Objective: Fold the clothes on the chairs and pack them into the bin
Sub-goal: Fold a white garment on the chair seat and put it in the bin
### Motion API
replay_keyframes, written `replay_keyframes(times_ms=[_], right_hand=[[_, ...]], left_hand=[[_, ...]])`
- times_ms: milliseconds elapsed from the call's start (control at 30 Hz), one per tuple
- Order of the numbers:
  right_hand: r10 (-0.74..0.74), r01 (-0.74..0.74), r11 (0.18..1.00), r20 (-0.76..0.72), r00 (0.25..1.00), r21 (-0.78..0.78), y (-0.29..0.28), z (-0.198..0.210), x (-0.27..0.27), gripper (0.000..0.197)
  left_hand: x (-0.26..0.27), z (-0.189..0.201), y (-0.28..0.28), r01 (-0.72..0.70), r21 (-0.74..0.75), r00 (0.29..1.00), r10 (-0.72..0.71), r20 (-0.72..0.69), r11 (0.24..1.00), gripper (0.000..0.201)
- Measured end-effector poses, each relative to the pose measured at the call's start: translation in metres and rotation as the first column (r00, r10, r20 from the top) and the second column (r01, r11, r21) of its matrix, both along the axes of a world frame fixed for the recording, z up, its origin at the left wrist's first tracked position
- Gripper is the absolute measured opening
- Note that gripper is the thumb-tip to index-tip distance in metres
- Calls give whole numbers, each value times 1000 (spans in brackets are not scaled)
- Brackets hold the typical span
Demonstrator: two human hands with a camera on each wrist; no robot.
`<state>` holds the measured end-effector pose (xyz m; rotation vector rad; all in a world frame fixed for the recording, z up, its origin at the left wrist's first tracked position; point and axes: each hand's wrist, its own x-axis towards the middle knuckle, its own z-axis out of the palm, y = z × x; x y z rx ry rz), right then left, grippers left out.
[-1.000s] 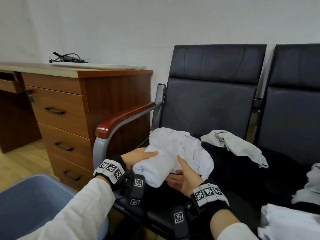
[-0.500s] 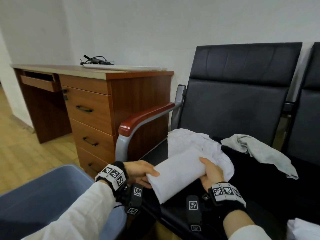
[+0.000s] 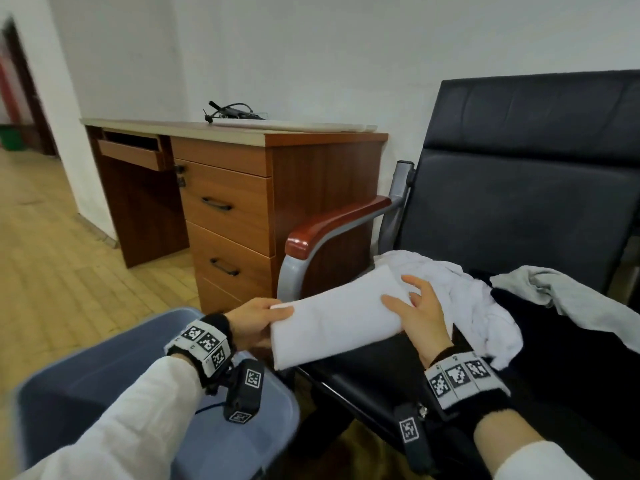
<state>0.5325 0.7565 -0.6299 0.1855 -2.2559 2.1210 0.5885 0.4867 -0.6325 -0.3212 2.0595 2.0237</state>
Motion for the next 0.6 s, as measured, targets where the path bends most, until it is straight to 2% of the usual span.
replay_keyframes(times_ms=[133,233,367,467,533,600], right_hand=[[198,-177,959,-79,977,221,-56,3,23,47],[350,-307,873,-49,936,379,-104,-13,35,35],[442,-379,742,22,897,553,-163,-49,47,24],[470,-385,630,64,881,675,-200,-83,46,22],[500,-382,517,91,861,766,-221,-104,45,22],[521,-406,388,166,837,827,-243,-125,44,25]], left_hand=[[35,-28,-62,-128,-94,989,134,60,987,20],[56,-68,-109,-192,-114,965,209,157,975,40],[88,-106,-138,-253,-228,908,313,280,940,33],[101,-144,-160,-203,-381,869,345,355,902,37],[106,-171,-175,-217,-445,829,404,386,869,41],[110,-186,-179,-124,-533,800,402,445,837,43]])
